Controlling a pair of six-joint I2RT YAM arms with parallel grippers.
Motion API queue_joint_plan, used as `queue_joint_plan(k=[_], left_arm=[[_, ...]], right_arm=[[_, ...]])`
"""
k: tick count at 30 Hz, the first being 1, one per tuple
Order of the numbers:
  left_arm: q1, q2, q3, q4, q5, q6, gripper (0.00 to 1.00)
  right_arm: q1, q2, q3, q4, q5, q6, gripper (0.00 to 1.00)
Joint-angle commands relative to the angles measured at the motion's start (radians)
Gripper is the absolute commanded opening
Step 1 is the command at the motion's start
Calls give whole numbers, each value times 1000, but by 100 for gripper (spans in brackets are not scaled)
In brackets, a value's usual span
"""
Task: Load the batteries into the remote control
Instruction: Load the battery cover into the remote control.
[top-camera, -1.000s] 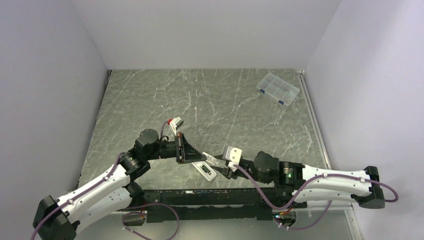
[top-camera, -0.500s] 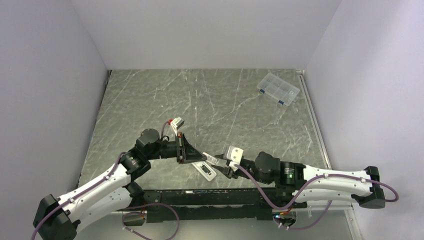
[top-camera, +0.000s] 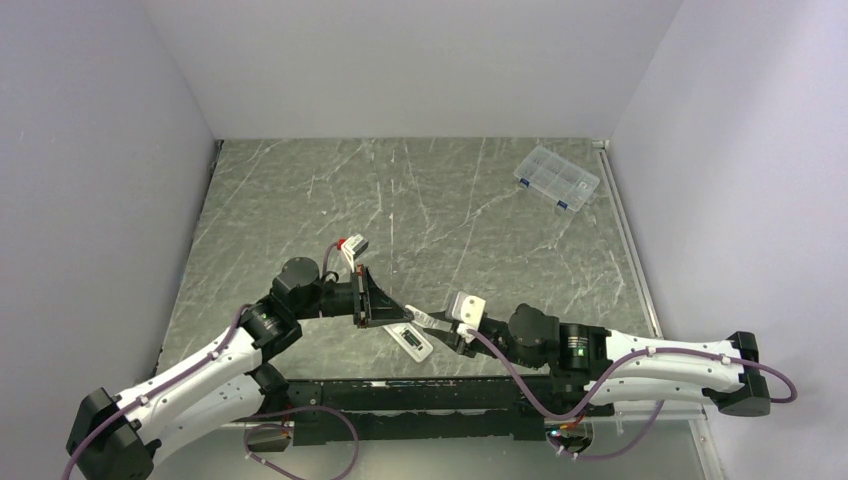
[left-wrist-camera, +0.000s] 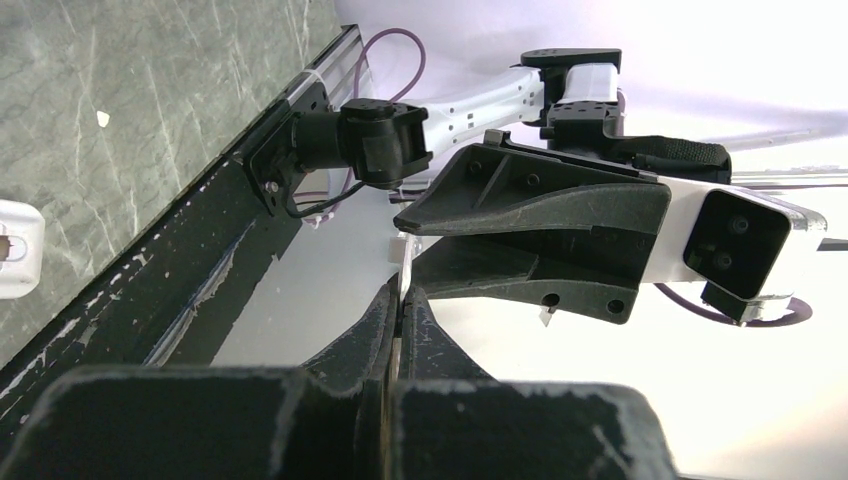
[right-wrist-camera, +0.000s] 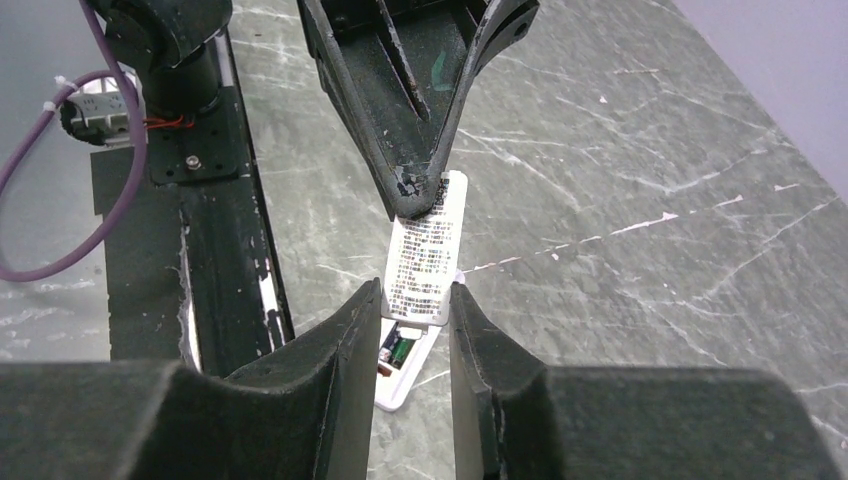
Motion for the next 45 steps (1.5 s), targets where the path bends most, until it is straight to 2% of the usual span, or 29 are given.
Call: queue_joint_plan(k=[1,3,7,14,22,24,25,32,38,45], left_arm=[[3,-1,-9,58,13,-3,0],[3,2,-12,51,11,-3,3],[3,-11,-21,32,-4,0,28],[2,-19,-15,1,-20,25,51],[2,-55,76,-278,-131,179,82],[3,-55,110,-372,-167,229,96],[3,-54,125,-405,-185,249,99],[2,-29,212,-616,-363,373,99],[2,-4,227,-673,-456,445,99],[3,17,201,-657,-500,477,100]], right_arm=[[8,9,23,11,3,-7,12],[8,8,21,11,6,-6,11],[8,0,21,3,14,0,11],[8,-1,25,-28,46,37,10],[8,-4,34,-83,66,92,10],[7,-2,37,-102,76,112,10],[8,2,43,-116,83,125,10],[8,50,77,-208,117,236,11],[8,92,79,-248,120,329,11],[6,140,76,-263,125,399,11]])
